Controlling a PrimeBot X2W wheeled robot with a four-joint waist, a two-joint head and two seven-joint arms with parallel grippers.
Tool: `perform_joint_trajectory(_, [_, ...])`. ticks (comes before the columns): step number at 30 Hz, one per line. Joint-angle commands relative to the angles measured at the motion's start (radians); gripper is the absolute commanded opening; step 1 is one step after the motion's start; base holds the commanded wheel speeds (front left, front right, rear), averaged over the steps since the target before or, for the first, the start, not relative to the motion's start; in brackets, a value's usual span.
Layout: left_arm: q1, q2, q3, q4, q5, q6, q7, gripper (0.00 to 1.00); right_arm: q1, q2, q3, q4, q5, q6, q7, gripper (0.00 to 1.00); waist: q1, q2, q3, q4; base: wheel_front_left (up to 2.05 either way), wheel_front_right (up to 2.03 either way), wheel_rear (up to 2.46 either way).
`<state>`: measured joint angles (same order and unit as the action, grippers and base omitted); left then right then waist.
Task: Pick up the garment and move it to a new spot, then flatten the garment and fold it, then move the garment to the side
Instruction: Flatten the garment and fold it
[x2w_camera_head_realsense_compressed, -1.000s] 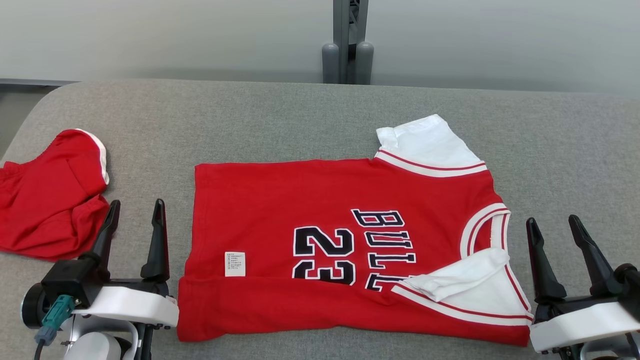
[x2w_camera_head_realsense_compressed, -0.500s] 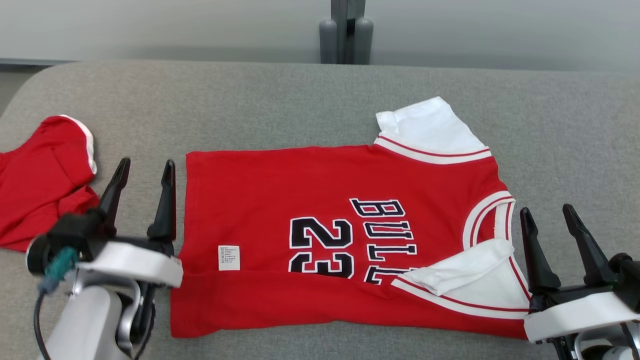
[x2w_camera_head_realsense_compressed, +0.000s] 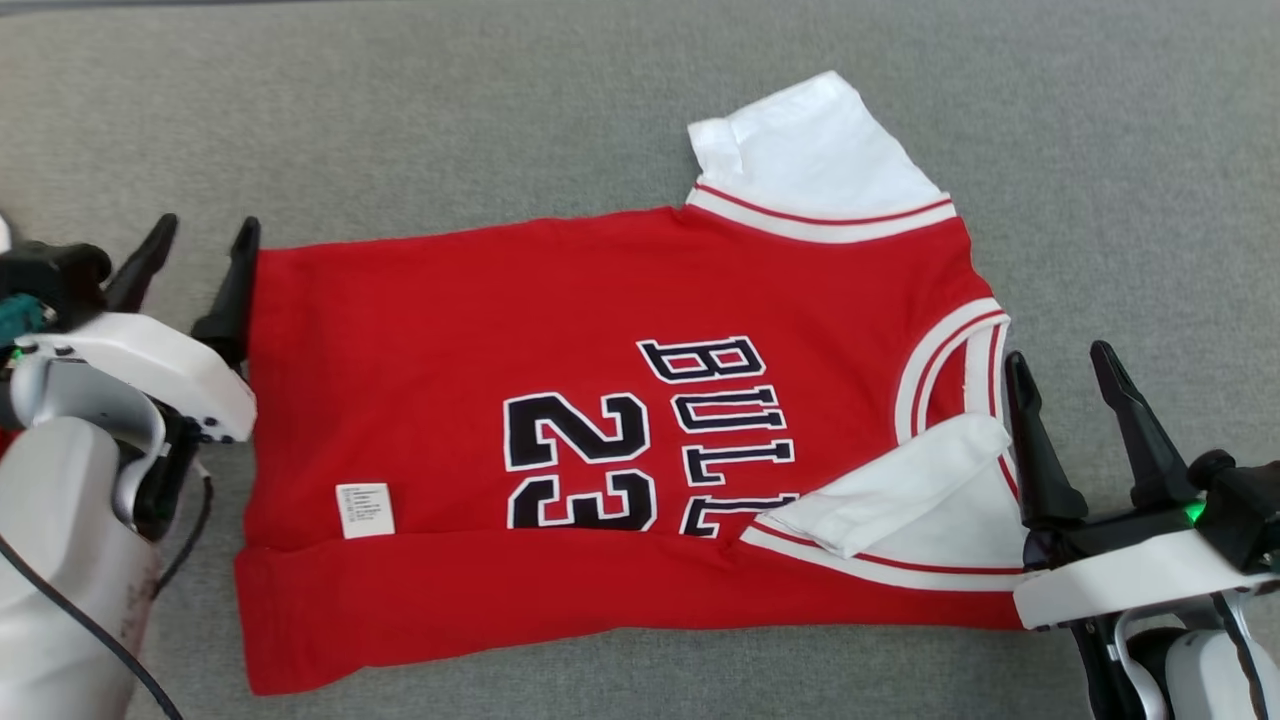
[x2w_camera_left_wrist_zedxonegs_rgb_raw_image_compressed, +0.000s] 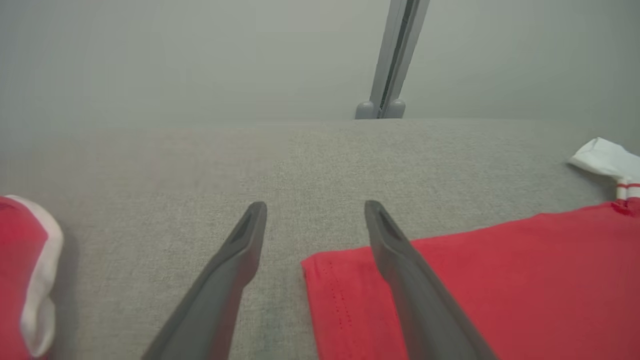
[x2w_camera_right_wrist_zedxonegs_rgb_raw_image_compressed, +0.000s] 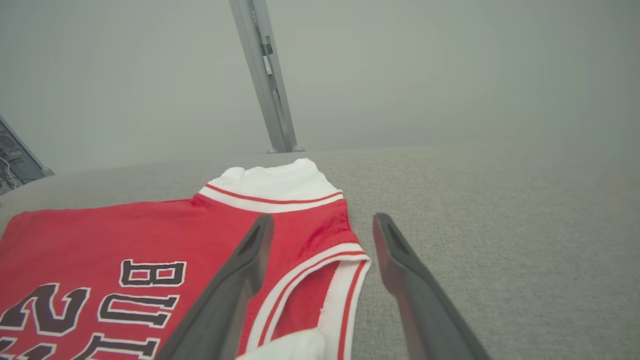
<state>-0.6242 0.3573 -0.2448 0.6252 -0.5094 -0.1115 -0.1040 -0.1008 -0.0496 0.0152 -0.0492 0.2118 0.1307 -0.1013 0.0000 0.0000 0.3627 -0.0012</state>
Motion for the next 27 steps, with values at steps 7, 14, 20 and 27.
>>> perform_joint_trajectory(7, [-0.084,0.059,-0.079,0.108,-0.109,-0.019,0.102,1.0,-0.057,-0.003,0.024,0.055,0.033,0.0,-0.054,1.0,0.0,0.0,0.092,-0.047,0.0,0.0,0.0])
perform_joint_trajectory(14, [-0.077,0.11,-0.16,0.122,-0.245,-0.017,0.196,1.0,-0.093,-0.003,0.04,0.094,0.051,0.0,-0.08,1.0,0.0,0.0,0.114,-0.058,0.0,0.0,0.0])
perform_joint_trajectory(20, [-0.075,0.145,-0.234,0.084,-0.314,-0.018,0.218,0.0,-0.128,-0.003,0.016,0.109,0.04,0.0,-0.089,1.0,0.0,0.0,0.112,-0.054,0.0,0.0,0.0])
perform_joint_trajectory(27, [-0.12,0.16,-0.262,0.071,-0.317,-0.018,0.155,0.0,-0.282,-0.032,-0.033,0.143,0.05,0.0,-0.051,1.0,0.0,0.0,0.104,-0.034,0.0,0.0,0.0])
